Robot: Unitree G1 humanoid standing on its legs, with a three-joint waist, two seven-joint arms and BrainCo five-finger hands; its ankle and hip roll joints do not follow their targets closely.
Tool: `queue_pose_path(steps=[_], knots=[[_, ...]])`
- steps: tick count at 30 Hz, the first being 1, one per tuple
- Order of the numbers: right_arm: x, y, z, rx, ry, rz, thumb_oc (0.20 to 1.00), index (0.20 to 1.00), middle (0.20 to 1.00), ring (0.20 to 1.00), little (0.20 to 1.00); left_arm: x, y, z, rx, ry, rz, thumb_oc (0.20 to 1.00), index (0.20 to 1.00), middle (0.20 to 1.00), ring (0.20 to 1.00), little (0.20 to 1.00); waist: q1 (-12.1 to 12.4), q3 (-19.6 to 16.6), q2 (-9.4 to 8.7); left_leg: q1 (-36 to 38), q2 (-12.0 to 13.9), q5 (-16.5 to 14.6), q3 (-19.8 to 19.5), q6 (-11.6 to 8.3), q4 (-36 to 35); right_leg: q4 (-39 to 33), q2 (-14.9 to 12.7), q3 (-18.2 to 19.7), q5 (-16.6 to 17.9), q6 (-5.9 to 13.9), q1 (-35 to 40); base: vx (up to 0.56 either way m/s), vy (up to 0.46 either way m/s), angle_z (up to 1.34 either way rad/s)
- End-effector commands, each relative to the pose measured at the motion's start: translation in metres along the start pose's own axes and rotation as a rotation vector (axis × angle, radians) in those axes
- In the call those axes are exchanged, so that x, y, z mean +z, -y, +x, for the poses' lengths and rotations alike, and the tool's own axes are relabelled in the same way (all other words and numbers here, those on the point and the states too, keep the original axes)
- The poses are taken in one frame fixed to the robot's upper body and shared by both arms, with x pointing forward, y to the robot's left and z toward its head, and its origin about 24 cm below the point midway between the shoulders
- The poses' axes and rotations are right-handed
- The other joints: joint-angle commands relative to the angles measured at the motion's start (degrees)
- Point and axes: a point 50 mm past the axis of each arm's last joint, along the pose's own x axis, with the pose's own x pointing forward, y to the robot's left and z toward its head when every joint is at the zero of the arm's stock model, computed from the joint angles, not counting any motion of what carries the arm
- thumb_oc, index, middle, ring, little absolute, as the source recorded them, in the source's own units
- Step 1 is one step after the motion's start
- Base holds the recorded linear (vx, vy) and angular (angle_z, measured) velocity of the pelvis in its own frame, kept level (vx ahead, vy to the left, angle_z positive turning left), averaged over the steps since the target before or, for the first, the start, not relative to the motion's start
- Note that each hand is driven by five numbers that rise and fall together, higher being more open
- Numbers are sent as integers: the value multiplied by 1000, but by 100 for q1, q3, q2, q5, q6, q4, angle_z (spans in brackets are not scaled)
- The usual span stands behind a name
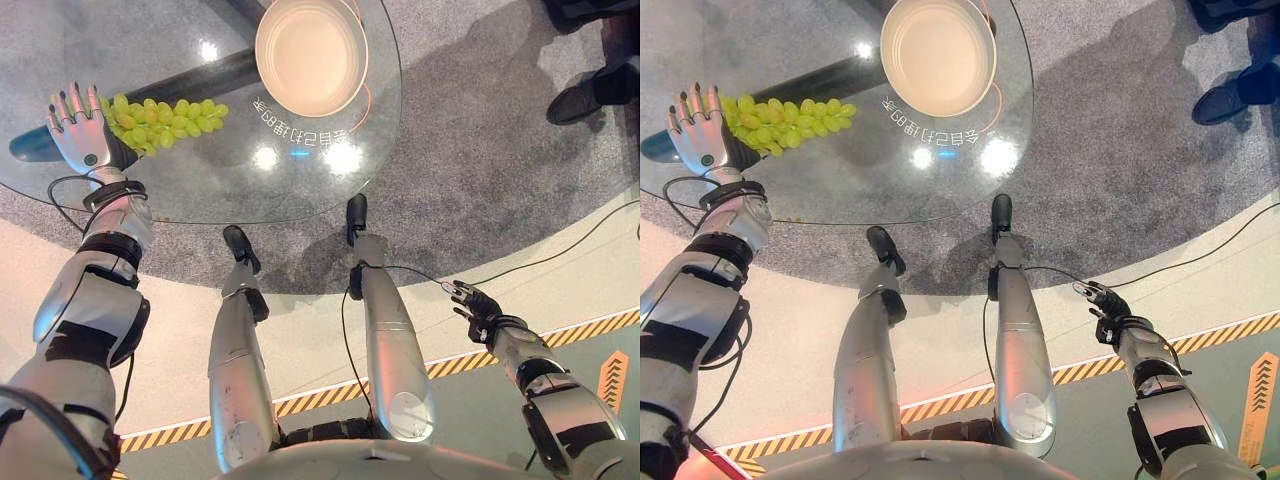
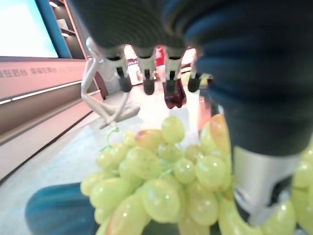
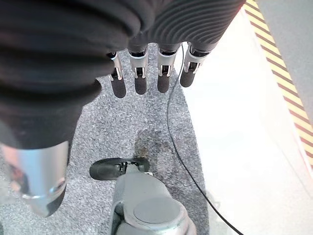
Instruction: Pick up fruits into the plate
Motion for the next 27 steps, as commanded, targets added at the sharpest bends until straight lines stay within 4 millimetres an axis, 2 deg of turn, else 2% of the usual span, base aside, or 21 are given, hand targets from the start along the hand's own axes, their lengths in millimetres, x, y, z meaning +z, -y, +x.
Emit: queue_pose_path(steps=[1,4,5,9,13,17,27], knots=[[-34,3,-10,-5,-66,4,1000,1000,1000,1000,1000,-44,-15,15,-9,-79,179,1000,1000,1000,1000,1000,-2,-60,-189,-505,-499,-671,-263,45,817,632,497,-175,-680,-254,-161,0,0,0],[-21,3,-8,-19,-19,16,1000,1000,1000,1000,1000,-49,1,6,-226,-44,330,1000,1000,1000,1000,1000,-58,-60,-159,-614,-506,-672,-263,45,858,634,479,-144,-636,-245,-277,28,25,0],[-21,4,-8,-21,-19,17,1000,1000,1000,1000,1000,-51,5,2,-259,-47,352,1000,1000,1000,1000,1000,-43,-60,-136,-527,-484,-881,-314,-3,927,705,509,-125,-814,-204,-197,74,47,-2],[-1,7,-7,-24,44,19,1000,1000,1000,1000,1000,-59,18,-9,-401,-52,422,1000,1000,1000,1000,1000,-104,-60,-118,-570,-472,-886,-275,-2,948,696,507,-104,-776,-199,-258,22,50,-1],[18,8,-6,-19,92,14,1000,1000,1000,1000,1000,-56,20,-9,-439,-1,450,1000,1000,1000,1000,1000,-159,-60,-114,-628,-456,-895,-229,-17,1000,699,490,-95,-747,-193,-329,3,50,-5],[26,9,-6,-16,120,9,1000,1000,1000,1000,1000,-58,22,-11,-494,-1,451,1000,1000,1000,1000,1000,-181,-60,-94,-645,-457,-868,-199,-34,980,665,481,-93,-723,-186,-342,0,26,-4],[23,14,-10,-3,128,15,1000,1000,1000,1000,1000,-83,9,-7,-387,-98,507,1000,1000,1000,1000,1000,-140,-60,-118,-635,-453,-802,-235,-53,939,656,493,-127,-728,-209,-301,0,0,0]])
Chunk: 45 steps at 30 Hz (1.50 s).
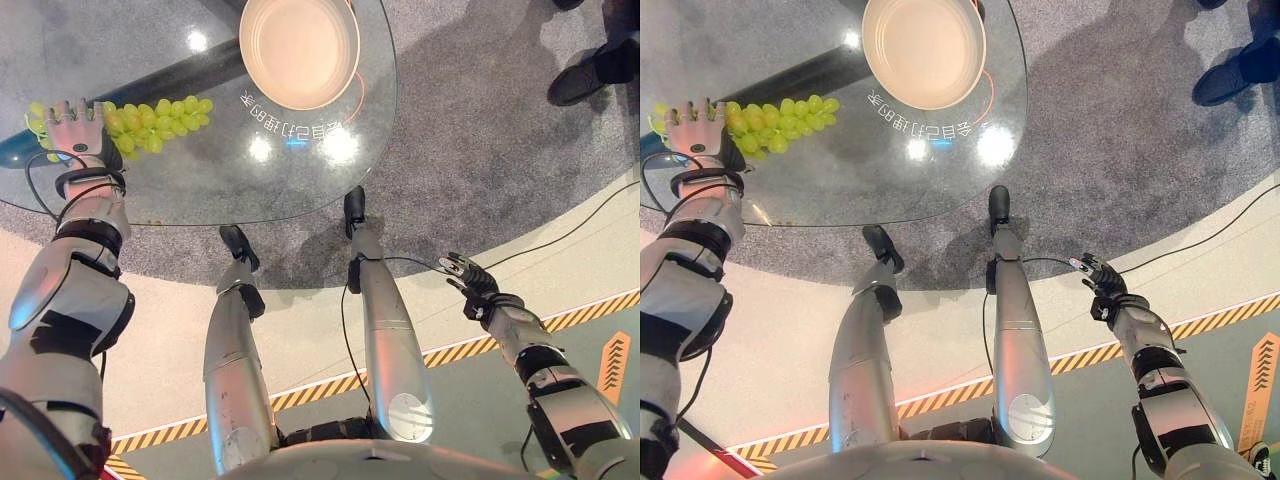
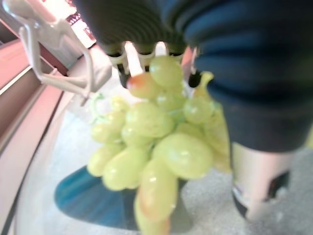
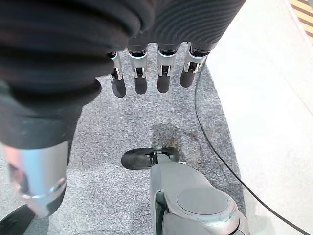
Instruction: Pick up fruits into the plate
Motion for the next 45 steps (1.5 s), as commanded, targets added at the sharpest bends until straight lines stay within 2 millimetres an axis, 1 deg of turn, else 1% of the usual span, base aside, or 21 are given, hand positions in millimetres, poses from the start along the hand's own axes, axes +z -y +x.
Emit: queue_pose_path(steps=[1,3,4,5,6,7,9,13,17,26,29,32,33,34,38,43,45], knots=[[-18,25,-16,-50,-41,-16,1000,1000,1000,1000,1000,-53,31,-15,-99,-160,118,1000,1000,1000,1000,1000,20,-59,-121,-402,-463,-542,-343,-67,578,460,505,-313,-636,-216,-17,0,0,0],[-19,26,-17,-55,-32,-3,1000,1000,1000,1000,1000,-56,34,-17,-108,-177,101,1000,1000,1000,1000,1000,32,-59,-142,-421,-457,-535,-370,-65,572,463,512,-317,-634,-222,-26,3,-35,0],[-17,27,-16,-58,-25,1,1000,1000,1000,1000,1000,-57,36,-18,-116,-189,95,928,928,928,928,928,36,-59,-157,-426,-452,-530,-375,-66,563,456,518,-318,-632,-222,-24,0,-33,-1],[-16,27,-16,-60,-16,3,1000,1000,1000,1000,1000,-57,37,-18,-122,-191,91,573,573,573,573,573,38,-59,-165,-426,-449,-527,-375,-65,555,449,522,-321,-631,-222,-21,0,0,0],[-14,27,-16,-62,-5,5,1000,1000,1000,1000,1000,-56,38,-19,-130,-195,84,442,442,442,442,442,41,-59,-178,-424,-451,-522,-373,-60,538,443,531,-325,-628,-224,-17,0,0,0],[-13,27,-16,-63,2,6,1000,1000,1000,1000,1000,-56,38,-19,-134,-197,77,269,269,269,269,269,45,-59,-188,-425,-452,-522,-374,-57,531,444,537,-327,-630,-225,-17,0,0,0],[-6,27,-14,-67,26,14,1000,1000,1000,1000,1000,-53,37,-18,-139,-195,77,200,200,200,200,200,59,-59,-210,-463,-460,-533,-390,-40,537,495,550,-334,-653,-224,-52,0,0,0],[10,27,-11,-60,72,28,1000,1000,1000,1000,1000,-52,37,-18,-150,-195,106,200,200,200,200,200,65,-59,-235,-578,-464,-547,-427,-40,617,549,543,-329,-623,-205,-154,0,0,0],[20,24,-9,-53,108,38,1000,1000,1000,1000,1000,-53,37,-19,-141,-189,146,200,200,200,200,200,87,-59,-252,-604,-480,-509,-435,-39,516,494,552,-336,-605,-192,-173,0,0,0],[30,22,-9,-52,162,40,1000,1000,1000,1000,1000,-52,38,-21,-106,-176,168,200,200,200,200,200,104,-59,-312,-613,-499,-455,-473,-53,396,398,572,-350,-551,-160,-166,0,0,0],[32,18,-9,-38,176,20,1000,1000,1000,1000,1000,-48,40,-22,-64,-156,101,200,200,200,200,200,100,-59,-315,-554,-521,-450,-462,-48,356,368,579,-353,-542,-155,-121,0,0,0],[30,13,-9,-20,180,16,1000,1000,1000,1000,1000,-46,42,-25,-37,-175,1,200,200,200,200,200,110,-59,-319,-459,-540,-438,-452,-32,316,351,582,-362,-552,-152,-33,0,0,0],[29,11,-10,-8,188,9,1000,1000,1000,1000,1000,-45,43,-25,-19,-186,-60,200,200,200,200,200,122,-59,-319,-370,-552,-434,-449,-23,282,336,590,-367,-570,-152,51,-99,-21,-1],[31,9,-10,2,203,-1,1000,1000,1000,1000,1000,-46,40,-24,-7,-193,-93,200,200,200,200,200,106,-59,-330,-409,-578,-215,-387,19,192,255,563,-382,-394,-188,5,-107,-26,1],[28,-3,-13,31,214,-42,1000,1000,1000,1000,1000,-53,40,-25,34,-173,-175,200,200,200,200,200,154,-59,-236,110,-597,-167,-307,-7,-2,211,525,-434,-471,-172,471,-49,0,1],[20,-5,-17,35,205,-57,1000,1000,1000,1000,1000,-54,41,-29,88,-128,-218,200,200,200,200,200,241,-59,-117,678,-583,-126,-220,-35,-279,155,414,-555,-580,-130,968,-24,6,5],[16,-5,-18,35,195,-68,1000,1000,1000,1000,1000,-53,41,-31,114,-104,-239,200,200,200,200,200,303,-59,-30,1057,-588,-102,-198,-48,-434,90,331,-642,-627,-102,1315,1,5,9]])
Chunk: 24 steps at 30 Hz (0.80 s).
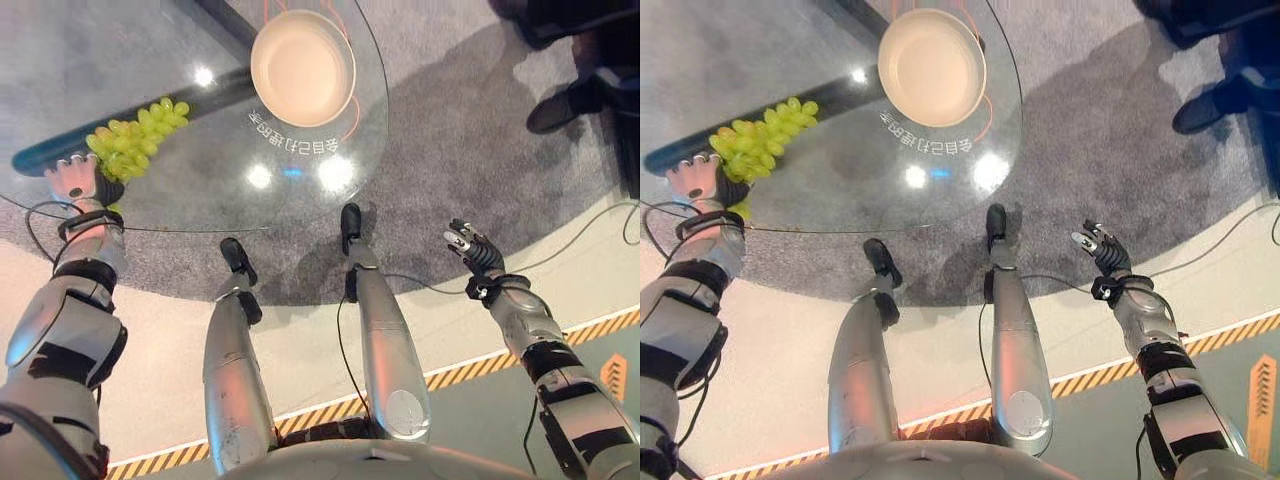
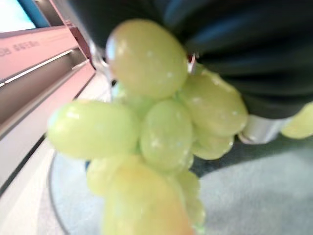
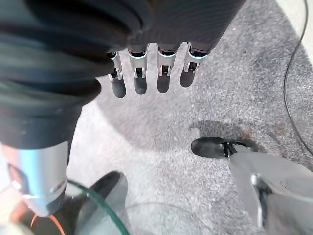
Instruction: Pick up fruits into the plate
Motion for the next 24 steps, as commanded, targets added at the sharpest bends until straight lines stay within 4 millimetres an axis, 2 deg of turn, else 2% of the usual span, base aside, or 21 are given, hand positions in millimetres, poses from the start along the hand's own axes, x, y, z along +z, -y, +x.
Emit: queue_pose_path(steps=[1,7,16,21,24], knots=[[-12,6,-14,-9,-16,-51,1000,1000,1000,1000,1000,-35,-19,4,131,-71,-4,200,200,200,200,200,117,-6,113,440,-586,-28,1,36,-472,182,274,-547,-642,-77,546,10,2,10],[-15,8,-15,-18,-42,-93,1000,1000,1000,1000,1000,-36,-23,1,177,-49,-61,200,200,200,200,200,213,-7,314,1121,-666,-25,5,47,-731,18,148,-660,-717,-60,1201,6,34,8],[-14,11,-20,-21,-29,-170,1000,1000,1000,1000,1000,-31,-42,8,244,0,-94,200,200,200,200,200,246,-280,352,1602,-720,-59,45,95,-947,-205,85,-699,-788,-52,1738,0,8,0],[6,-8,-23,63,90,-315,1000,1000,1000,1000,1000,-18,-59,10,297,129,-93,200,200,200,200,200,281,-520,316,2019,-720,-62,16,120,-1172,-401,55,-720,-787,11,2184,-2,-49,1],[28,-19,-27,132,192,-420,1000,1000,1000,1000,1000,-11,-60,3,299,229,-53,200,200,200,200,200,312,-735,294,2369,-676,-37,1,98,-1360,-605,-6,-813,-745,73,2581,31,-58,7]])
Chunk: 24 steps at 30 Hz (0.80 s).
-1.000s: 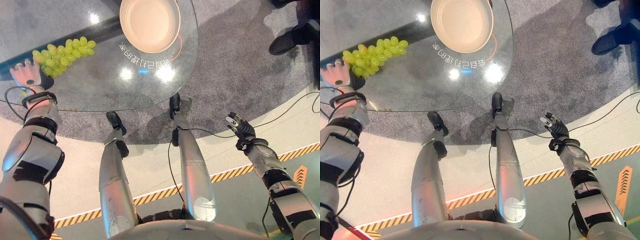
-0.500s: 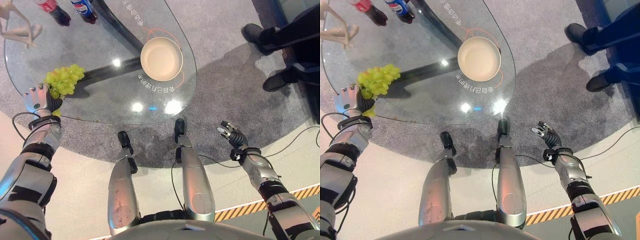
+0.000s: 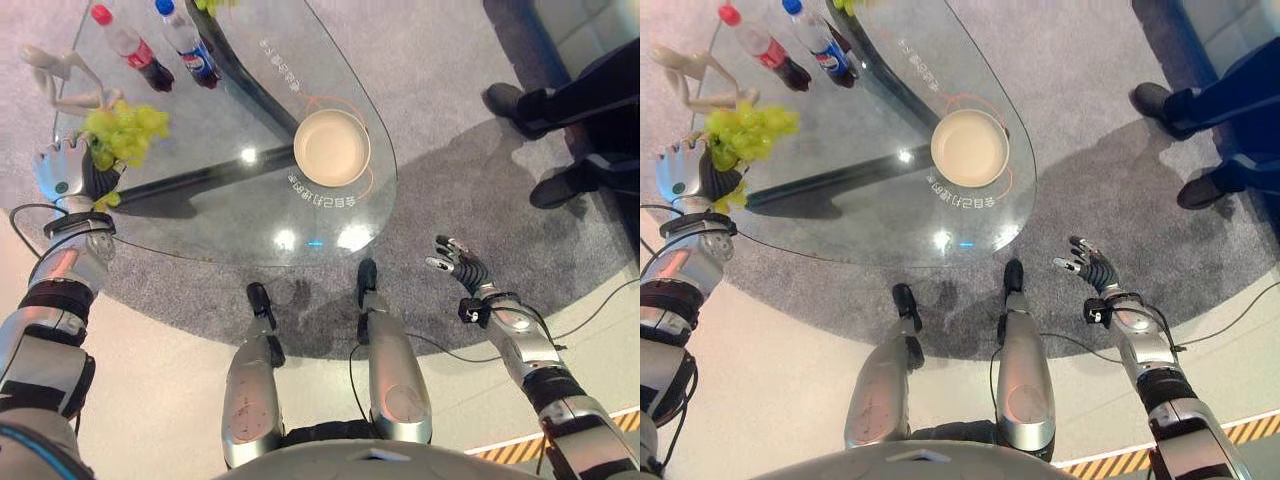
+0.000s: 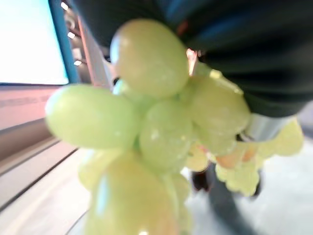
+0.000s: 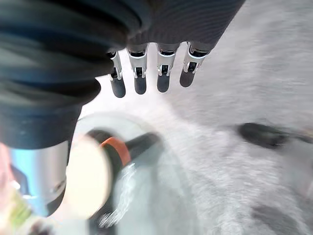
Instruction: Pick up fruits into the plate
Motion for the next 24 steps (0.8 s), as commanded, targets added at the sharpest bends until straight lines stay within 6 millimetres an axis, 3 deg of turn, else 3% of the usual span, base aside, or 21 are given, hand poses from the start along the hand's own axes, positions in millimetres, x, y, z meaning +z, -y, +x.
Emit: queue_pose_path(steps=[1,7,10,14,18,24], knots=[[16,8,-9,20,90,-138,1000,1000,1000,1000,1000,-17,-18,-2,64,64,92,200,200,200,200,200,18,-875,104,-92,-414,-620,-86,110,329,115,67,-533,-720,99,486,103,-41,4],[64,8,-6,147,233,-427,1000,1000,1000,1000,1000,-5,-17,-18,-13,285,153,200,200,200,200,200,165,-1475,159,606,-308,-574,-71,52,-87,-363,-14,-689,-597,213,1259,121,-33,4],[105,-2,5,249,299,-560,1000,1000,1000,1000,1000,11,-19,-17,-59,415,178,200,200,200,200,200,269,-1784,165,862,-215,-553,-73,17,-215,-484,-43,-753,-578,238,1553,92,-81,4],[136,-18,16,337,324,-636,1000,1000,1000,1000,1000,30,-21,-13,-109,510,178,200,200,200,200,200,373,-2047,183,1080,-156,-550,-93,5,-310,-560,-49,-815,-578,242,1789,74,-61,12],[156,-35,23,433,309,-585,1000,1000,1000,1000,1000,50,-26,-11,-148,599,179,200,200,200,200,200,455,-2230,184,1229,-121,-591,-104,2,-321,-588,-60,-842,-604,235,1954,70,-44,8],[189,-76,22,561,371,-539,1000,1000,1000,1000,1000,83,-35,-9,-154,705,155,200,200,200,200,200,558,-2452,178,1451,-51,-609,-93,-12,-453,-728,-41,-859,-612,256,2198,46,-52,3]])
